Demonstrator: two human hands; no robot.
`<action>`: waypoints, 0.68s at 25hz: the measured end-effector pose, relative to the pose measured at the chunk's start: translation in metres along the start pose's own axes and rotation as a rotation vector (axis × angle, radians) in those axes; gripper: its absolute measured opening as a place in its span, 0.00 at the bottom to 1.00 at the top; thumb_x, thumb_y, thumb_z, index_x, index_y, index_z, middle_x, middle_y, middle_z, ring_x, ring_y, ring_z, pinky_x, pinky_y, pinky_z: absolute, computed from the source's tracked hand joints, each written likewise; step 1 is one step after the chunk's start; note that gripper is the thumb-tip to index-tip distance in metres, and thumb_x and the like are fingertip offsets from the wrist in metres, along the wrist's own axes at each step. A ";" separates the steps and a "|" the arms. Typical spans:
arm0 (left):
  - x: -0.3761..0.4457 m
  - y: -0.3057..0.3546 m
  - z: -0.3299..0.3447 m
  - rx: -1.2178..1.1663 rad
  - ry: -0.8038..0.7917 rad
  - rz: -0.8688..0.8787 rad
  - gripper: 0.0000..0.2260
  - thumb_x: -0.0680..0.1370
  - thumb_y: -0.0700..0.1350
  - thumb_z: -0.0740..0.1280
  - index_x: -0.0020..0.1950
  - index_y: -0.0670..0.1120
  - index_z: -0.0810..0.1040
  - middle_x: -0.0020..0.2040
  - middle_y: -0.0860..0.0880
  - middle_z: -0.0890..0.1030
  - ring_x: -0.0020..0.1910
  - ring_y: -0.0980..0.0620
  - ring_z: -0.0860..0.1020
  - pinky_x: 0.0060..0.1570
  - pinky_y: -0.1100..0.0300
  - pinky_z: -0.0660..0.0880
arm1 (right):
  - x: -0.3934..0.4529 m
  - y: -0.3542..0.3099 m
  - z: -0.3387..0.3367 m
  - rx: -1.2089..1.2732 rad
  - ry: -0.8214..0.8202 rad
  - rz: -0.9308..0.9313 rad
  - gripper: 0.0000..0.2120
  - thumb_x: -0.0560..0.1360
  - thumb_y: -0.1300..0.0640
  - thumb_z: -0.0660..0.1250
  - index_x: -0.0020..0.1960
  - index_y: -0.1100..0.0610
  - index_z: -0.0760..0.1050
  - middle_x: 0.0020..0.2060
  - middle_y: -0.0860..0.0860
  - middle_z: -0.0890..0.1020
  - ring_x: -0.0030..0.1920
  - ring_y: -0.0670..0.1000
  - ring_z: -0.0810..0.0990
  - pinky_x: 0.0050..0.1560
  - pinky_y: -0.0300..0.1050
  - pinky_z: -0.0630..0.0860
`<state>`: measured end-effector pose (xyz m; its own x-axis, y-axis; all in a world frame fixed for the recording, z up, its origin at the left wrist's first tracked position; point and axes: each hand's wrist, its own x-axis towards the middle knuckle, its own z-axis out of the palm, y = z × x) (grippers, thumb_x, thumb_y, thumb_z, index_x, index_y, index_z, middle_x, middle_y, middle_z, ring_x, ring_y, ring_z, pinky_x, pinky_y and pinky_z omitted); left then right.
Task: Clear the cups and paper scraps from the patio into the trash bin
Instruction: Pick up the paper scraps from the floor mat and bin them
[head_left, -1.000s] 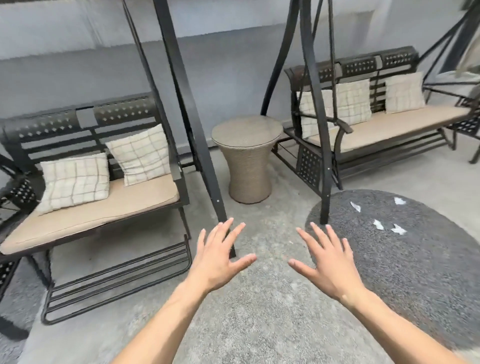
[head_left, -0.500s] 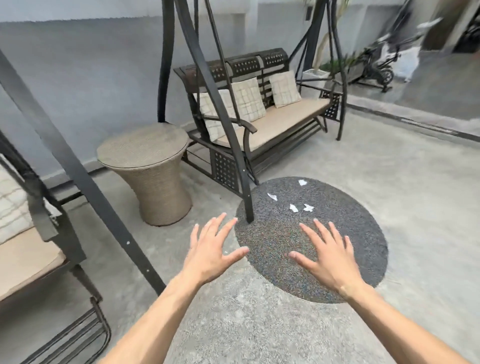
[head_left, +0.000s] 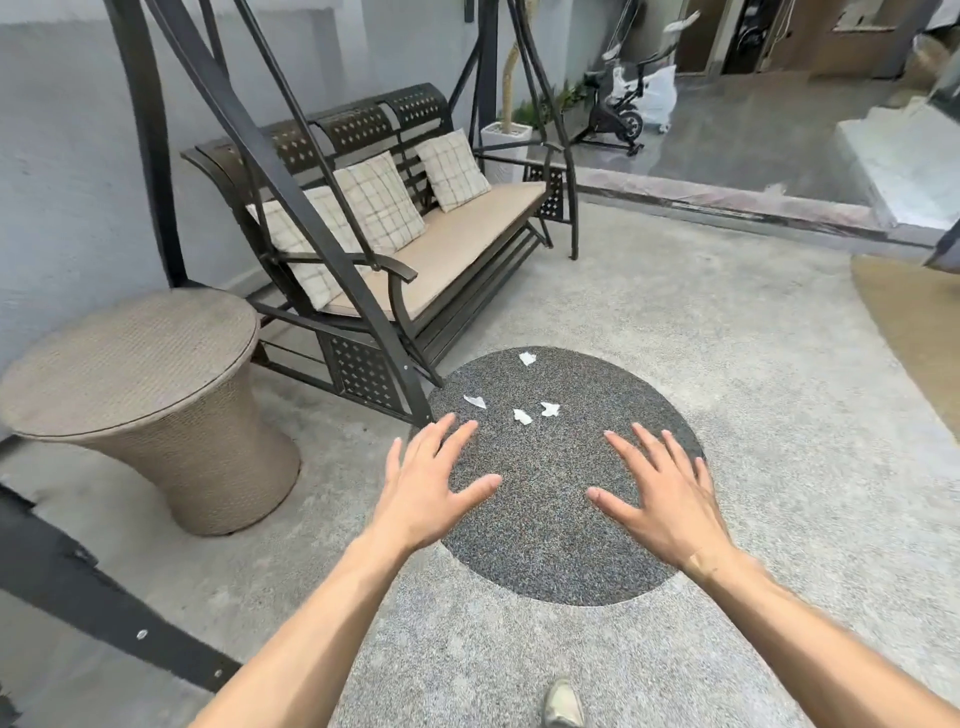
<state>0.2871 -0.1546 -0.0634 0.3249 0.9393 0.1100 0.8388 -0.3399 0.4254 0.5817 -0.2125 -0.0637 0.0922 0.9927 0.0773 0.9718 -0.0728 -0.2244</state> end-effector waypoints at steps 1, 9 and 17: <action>0.017 0.001 0.005 -0.005 -0.005 0.012 0.36 0.70 0.77 0.50 0.75 0.64 0.51 0.79 0.56 0.53 0.77 0.56 0.51 0.74 0.43 0.40 | 0.013 0.005 0.005 0.006 -0.003 0.006 0.39 0.66 0.21 0.47 0.73 0.33 0.45 0.76 0.45 0.49 0.75 0.50 0.44 0.71 0.66 0.45; 0.169 0.022 0.037 0.037 -0.053 -0.006 0.37 0.69 0.78 0.48 0.75 0.65 0.52 0.78 0.57 0.54 0.76 0.56 0.52 0.74 0.43 0.41 | 0.160 0.069 0.023 0.017 -0.054 -0.042 0.40 0.66 0.21 0.45 0.74 0.34 0.46 0.76 0.46 0.49 0.76 0.51 0.44 0.71 0.69 0.46; 0.287 0.043 0.060 0.057 -0.072 -0.019 0.38 0.68 0.78 0.48 0.75 0.63 0.54 0.78 0.55 0.55 0.76 0.55 0.53 0.74 0.41 0.44 | 0.270 0.123 0.009 0.031 -0.053 -0.070 0.39 0.67 0.21 0.46 0.74 0.34 0.45 0.76 0.47 0.49 0.75 0.52 0.45 0.70 0.66 0.41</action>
<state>0.4425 0.0977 -0.0679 0.3377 0.9405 0.0369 0.8678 -0.3262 0.3748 0.7240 0.0478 -0.0796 0.0119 0.9990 0.0422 0.9681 -0.0009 -0.2504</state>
